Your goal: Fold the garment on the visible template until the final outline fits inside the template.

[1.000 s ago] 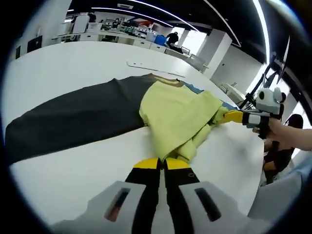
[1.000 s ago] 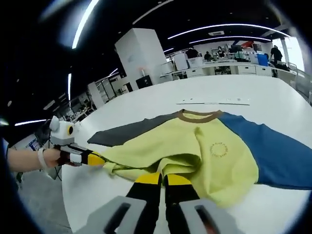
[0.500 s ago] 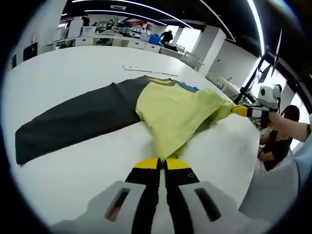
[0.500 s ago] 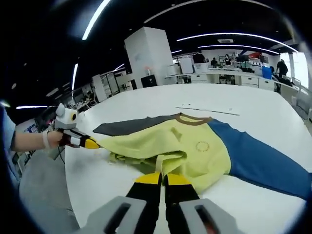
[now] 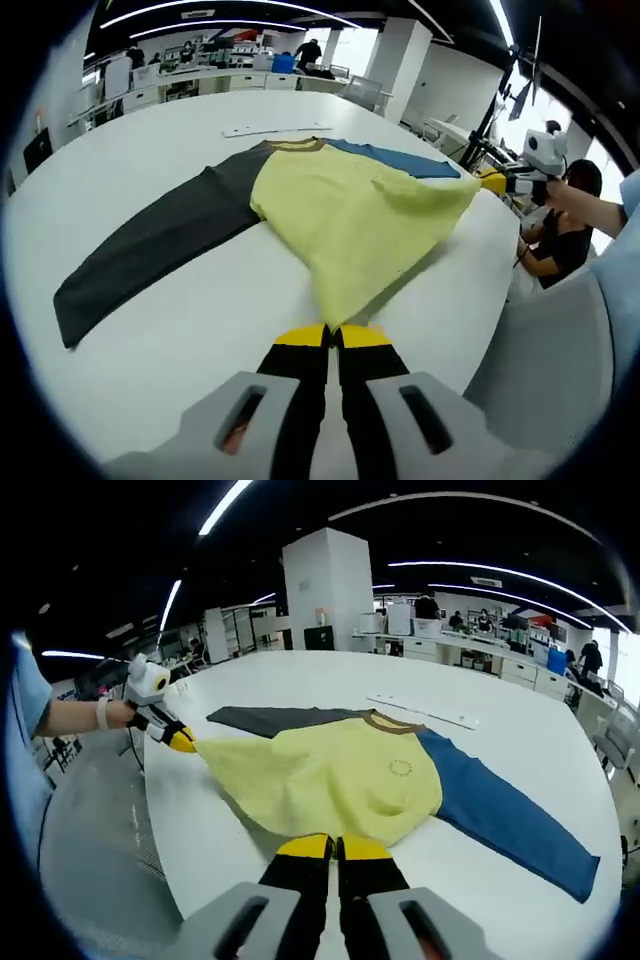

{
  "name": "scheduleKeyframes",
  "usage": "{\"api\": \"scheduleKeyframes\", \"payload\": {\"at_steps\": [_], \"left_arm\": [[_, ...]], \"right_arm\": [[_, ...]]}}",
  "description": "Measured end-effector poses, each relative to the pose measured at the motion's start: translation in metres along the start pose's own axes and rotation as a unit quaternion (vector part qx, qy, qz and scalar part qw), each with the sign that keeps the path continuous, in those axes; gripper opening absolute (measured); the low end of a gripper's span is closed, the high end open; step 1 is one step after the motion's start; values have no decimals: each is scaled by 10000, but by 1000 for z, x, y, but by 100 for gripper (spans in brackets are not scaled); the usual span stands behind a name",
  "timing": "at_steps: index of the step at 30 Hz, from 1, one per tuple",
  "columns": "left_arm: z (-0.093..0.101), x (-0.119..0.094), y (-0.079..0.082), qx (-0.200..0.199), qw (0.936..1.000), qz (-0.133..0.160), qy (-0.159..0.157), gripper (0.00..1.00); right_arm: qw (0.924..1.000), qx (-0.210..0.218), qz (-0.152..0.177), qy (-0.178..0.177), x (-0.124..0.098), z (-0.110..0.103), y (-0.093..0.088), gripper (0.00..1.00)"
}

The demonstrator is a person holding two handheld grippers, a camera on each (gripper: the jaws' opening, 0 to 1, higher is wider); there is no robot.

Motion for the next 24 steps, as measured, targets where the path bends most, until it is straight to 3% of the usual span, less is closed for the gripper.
{"api": "scheduleKeyframes", "payload": {"at_steps": [3,6,11,24], "left_arm": [[12,-3,-2,40,9998,-131,-155,0],[18,-5,-5,277,9987,-418,-85,0],[27,-3,-8,430,9967,-666,-162,0],[53,21,-3,778,9906,-1031,-447,0]], "right_arm": [[9999,-112,-49,63,-10,-4,-4,0],[9983,-553,-194,34,-19,-6,-10,0],[9970,-678,-360,25,-30,-3,-24,0],[9962,-394,-755,-202,-38,20,-58,0]]}}
Point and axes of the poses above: the point that each gripper's makers call its tool centre point, and the gripper's own axes: x roughly forward along the fingers, z roughly to its right, y roughly out of its top, the point moved 10 cm from there along -x, roughly backward along the fingers, and after that the axes turned 12 degrees about -y, right-handed, at the moved point
